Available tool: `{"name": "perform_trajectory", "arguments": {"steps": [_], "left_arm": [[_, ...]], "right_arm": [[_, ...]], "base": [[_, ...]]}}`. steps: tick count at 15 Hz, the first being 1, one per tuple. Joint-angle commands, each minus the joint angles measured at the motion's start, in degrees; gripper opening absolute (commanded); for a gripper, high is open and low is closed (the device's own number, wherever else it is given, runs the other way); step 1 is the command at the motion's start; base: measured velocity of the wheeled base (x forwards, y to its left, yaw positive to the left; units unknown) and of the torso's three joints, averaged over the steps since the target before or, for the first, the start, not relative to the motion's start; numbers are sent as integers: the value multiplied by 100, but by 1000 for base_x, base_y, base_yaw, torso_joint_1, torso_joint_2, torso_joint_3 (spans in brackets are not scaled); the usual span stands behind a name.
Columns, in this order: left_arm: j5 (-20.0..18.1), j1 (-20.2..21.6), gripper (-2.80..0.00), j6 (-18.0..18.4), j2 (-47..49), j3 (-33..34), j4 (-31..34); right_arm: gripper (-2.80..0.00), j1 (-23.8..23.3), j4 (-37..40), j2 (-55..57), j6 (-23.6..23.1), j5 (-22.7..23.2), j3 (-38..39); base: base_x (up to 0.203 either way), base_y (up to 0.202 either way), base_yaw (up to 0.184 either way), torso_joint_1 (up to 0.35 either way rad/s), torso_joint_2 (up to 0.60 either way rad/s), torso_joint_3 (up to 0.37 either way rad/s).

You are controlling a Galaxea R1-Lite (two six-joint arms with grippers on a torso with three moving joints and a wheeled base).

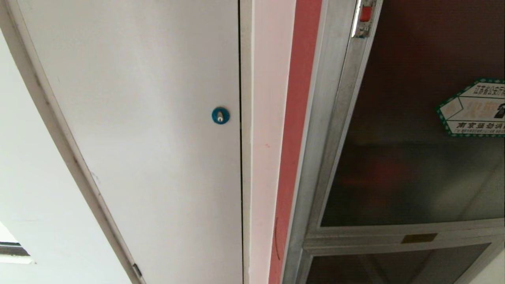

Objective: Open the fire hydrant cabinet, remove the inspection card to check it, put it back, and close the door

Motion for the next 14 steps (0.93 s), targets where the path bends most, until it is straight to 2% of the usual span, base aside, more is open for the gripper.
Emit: {"name": "perform_trajectory", "arguments": {"steps": [1,6,14], "left_arm": [[2,0,-280,-1,2,0,0],[2,0,-280,-1,2,0,0],[2,0,-280,-1,2,-2,0]], "right_arm": [[-280,1,58,-1,-35,5,78],[-280,1,913,-1,-86,134,78],[-280,1,963,-1,-85,242,70]], "base": [[0,0,0,0,0,0],[0,0,0,0,0,0],[0,0,0,0,0,0]]}}
